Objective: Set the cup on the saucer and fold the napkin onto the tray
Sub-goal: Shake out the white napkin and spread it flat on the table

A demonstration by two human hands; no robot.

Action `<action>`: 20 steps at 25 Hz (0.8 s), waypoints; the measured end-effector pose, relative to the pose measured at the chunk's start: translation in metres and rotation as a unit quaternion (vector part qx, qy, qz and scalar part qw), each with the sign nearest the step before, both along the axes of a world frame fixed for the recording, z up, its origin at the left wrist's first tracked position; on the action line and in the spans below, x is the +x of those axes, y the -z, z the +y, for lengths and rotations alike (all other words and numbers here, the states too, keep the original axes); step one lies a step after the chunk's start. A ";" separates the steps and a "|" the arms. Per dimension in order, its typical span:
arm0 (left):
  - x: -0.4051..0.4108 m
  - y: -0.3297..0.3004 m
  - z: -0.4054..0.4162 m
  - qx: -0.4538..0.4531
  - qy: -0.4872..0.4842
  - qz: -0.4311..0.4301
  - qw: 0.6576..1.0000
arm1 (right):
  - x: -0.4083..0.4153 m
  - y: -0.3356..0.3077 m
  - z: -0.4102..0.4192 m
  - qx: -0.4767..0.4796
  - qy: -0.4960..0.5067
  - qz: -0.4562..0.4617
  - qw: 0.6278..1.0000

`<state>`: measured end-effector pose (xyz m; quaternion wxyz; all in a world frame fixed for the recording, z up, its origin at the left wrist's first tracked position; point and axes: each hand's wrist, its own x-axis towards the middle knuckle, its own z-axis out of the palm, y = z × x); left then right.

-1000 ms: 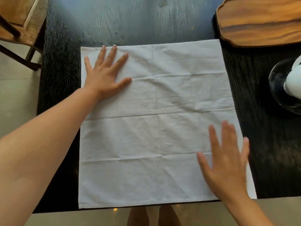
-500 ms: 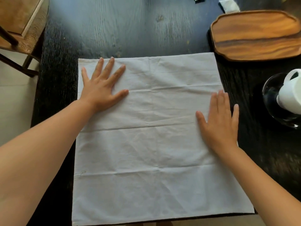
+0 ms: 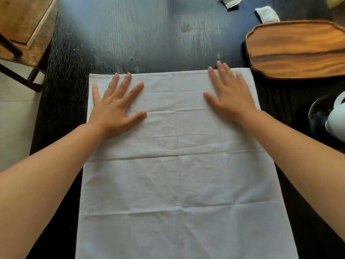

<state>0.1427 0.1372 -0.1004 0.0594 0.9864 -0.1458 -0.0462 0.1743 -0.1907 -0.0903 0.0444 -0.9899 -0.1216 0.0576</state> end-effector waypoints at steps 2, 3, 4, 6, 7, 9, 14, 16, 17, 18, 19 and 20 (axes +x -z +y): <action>0.004 -0.002 0.015 -0.006 -0.004 0.002 1.000 | 0.004 -0.003 -0.034 -0.015 0.016 0.000 1.000; 0.007 -0.004 0.026 -0.013 -0.016 0.003 1.000 | 0.005 -0.003 -0.040 -0.021 0.012 0.001 1.000; 0.009 -0.005 0.037 -0.018 -0.032 0.005 0.999 | 0.005 -0.002 -0.043 -0.023 0.007 -0.002 1.000; 0.011 -0.004 0.050 -0.011 -0.045 0.011 0.999 | 0.003 -0.001 -0.042 -0.017 0.008 -0.010 1.000; 0.010 -0.004 0.052 -0.001 -0.044 0.016 0.999 | 0.003 -0.001 -0.042 -0.015 0.010 -0.008 1.000; 0.011 -0.007 0.050 0.046 -0.048 0.035 0.997 | 0.002 -0.005 -0.040 -0.030 0.009 0.004 0.999; -0.034 -0.044 0.013 -0.001 -0.050 -0.037 0.998 | -0.042 -0.034 -0.012 0.037 0.002 -0.079 0.996; -0.092 -0.055 -0.011 -0.138 -0.039 -0.063 0.988 | -0.098 -0.043 0.000 0.082 -0.026 -0.106 0.991; -0.124 -0.058 -0.020 -0.177 -0.034 -0.067 0.981 | -0.128 -0.046 0.004 0.094 -0.042 -0.102 0.989; -0.155 -0.061 -0.026 -0.194 -0.026 -0.065 0.979 | -0.159 -0.049 0.007 0.097 -0.058 -0.093 0.989; -0.187 -0.062 -0.030 -0.194 -0.015 -0.057 0.979 | -0.189 -0.051 0.008 0.093 -0.072 -0.084 0.990; -0.216 -0.062 -0.032 -0.189 -0.001 -0.046 0.981 | -0.217 -0.051 0.006 0.086 -0.084 -0.071 0.990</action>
